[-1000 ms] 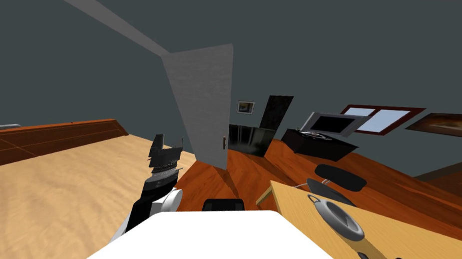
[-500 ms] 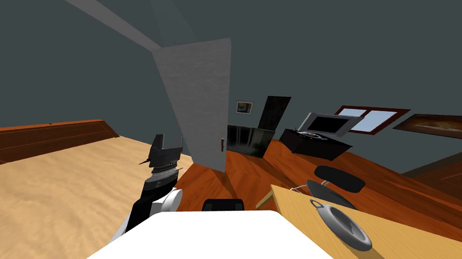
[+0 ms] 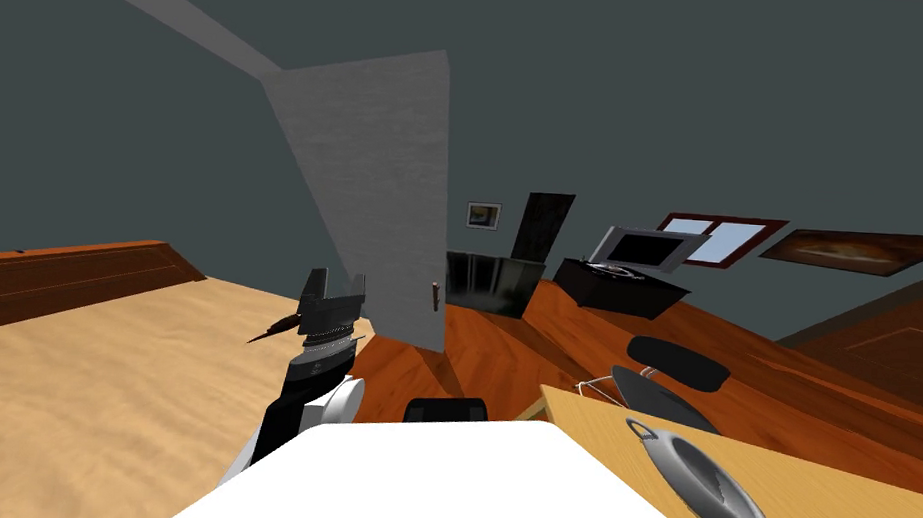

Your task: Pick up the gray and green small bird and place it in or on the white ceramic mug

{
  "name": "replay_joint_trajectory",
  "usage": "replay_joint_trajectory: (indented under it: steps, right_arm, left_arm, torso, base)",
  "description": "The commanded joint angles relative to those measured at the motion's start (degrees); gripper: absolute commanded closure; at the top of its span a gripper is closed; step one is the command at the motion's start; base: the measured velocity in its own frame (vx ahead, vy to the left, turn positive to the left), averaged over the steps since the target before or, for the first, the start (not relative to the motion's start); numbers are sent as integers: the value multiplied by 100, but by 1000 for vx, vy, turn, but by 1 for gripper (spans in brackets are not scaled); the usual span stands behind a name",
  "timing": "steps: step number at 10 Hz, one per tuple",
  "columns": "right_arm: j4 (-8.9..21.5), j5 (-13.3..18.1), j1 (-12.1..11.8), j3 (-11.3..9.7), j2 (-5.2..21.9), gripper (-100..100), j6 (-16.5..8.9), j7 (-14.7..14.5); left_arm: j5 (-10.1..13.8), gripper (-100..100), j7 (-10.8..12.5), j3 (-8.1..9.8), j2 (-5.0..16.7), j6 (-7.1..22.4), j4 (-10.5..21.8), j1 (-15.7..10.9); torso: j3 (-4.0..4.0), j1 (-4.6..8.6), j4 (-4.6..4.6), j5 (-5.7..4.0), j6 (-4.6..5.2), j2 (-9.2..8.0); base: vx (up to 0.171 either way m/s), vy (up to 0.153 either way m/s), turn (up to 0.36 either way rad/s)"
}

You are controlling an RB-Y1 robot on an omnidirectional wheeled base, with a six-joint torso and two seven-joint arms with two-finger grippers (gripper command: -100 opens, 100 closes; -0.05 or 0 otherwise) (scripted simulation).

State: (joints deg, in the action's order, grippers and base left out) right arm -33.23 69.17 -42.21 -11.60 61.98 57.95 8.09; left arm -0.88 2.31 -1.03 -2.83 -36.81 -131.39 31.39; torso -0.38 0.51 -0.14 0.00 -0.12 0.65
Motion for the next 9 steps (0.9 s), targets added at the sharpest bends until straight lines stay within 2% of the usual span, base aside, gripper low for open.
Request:
replay_joint_trajectory:
  steps: [1, 4, 6, 9]
  right_arm:
    - [-129, 59, 14, 33, 102, 100, 176, -46]
    - [-260, 165, 96, 73, 276, 100, 447, -133]
    - [-369, 276, 152, 111, 512, 100, 701, -221]
    - [-396, 357, 203, 176, 839, 100, 853, -361]
  left_arm:
    - [0, 0, 0, 0, 0, 0, 0, 0]
    - [0, 0, 0, 0, 0, 0, 0, 0]
    - [0, 0, 0, 0, 0, 0, 0, 1]
    - [0, 0, 0, 0, 0, 0, 0, 1]
  torso:
    - [0, 0, 0, 0, 0, 0]
    - [-10, -11, -3, -1, -8, 18]
    - [-15, -5, -6, 3, -5, 26]
    - [-16, 6, -9, 7, 1, 23]
  base:
    - [178, -95, -78]
    - [197, -58, -84]
    - [258, -97, -181]
    - [227, -107, -218]
